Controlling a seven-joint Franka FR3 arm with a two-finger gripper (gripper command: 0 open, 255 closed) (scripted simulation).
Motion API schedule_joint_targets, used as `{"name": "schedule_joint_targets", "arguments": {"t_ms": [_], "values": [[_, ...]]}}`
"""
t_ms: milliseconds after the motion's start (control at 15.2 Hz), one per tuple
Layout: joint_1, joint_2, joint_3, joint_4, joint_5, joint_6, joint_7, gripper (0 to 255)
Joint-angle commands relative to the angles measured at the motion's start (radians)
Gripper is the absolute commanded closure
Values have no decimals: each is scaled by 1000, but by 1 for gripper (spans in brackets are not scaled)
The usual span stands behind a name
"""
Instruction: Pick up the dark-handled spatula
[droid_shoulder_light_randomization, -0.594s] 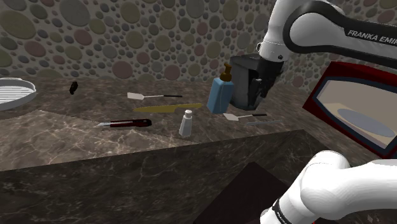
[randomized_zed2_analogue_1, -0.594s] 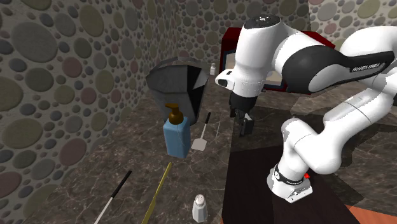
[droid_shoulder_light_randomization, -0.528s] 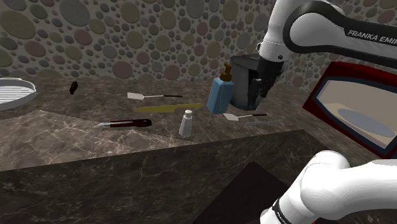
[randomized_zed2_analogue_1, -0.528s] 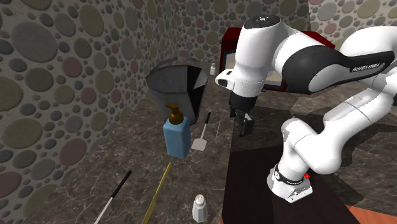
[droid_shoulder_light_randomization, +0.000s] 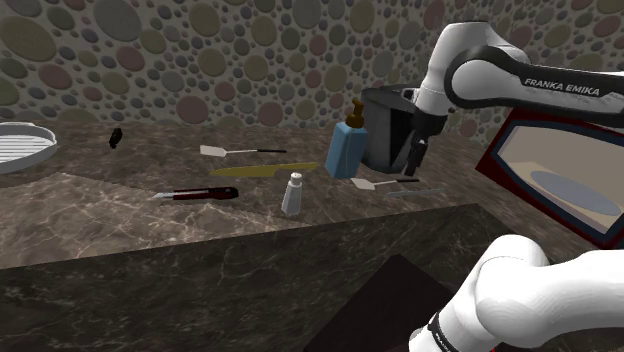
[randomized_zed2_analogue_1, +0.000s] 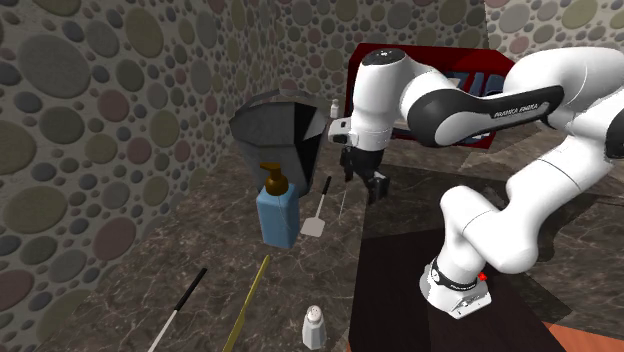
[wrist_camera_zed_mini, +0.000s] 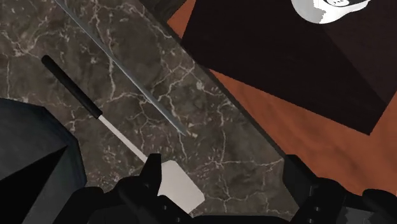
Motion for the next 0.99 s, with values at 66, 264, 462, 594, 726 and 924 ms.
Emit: {"name": "schedule_joint_targets", "arguments": {"t_ms": [66, 264, 462, 594, 726, 924], "values": [[32, 40, -112, -5, -62, 63, -219, 0], [74, 102, -221, 6, -107, 133, -422, 0], [127, 186, -330, 34, -132, 207, -626, 0], [171, 253, -405, 62, -134, 257, -765, 0], [218, 325, -476, 93, -122, 305, -899, 0], [219, 338, -490, 63, -125, 348, -898, 0]]}}
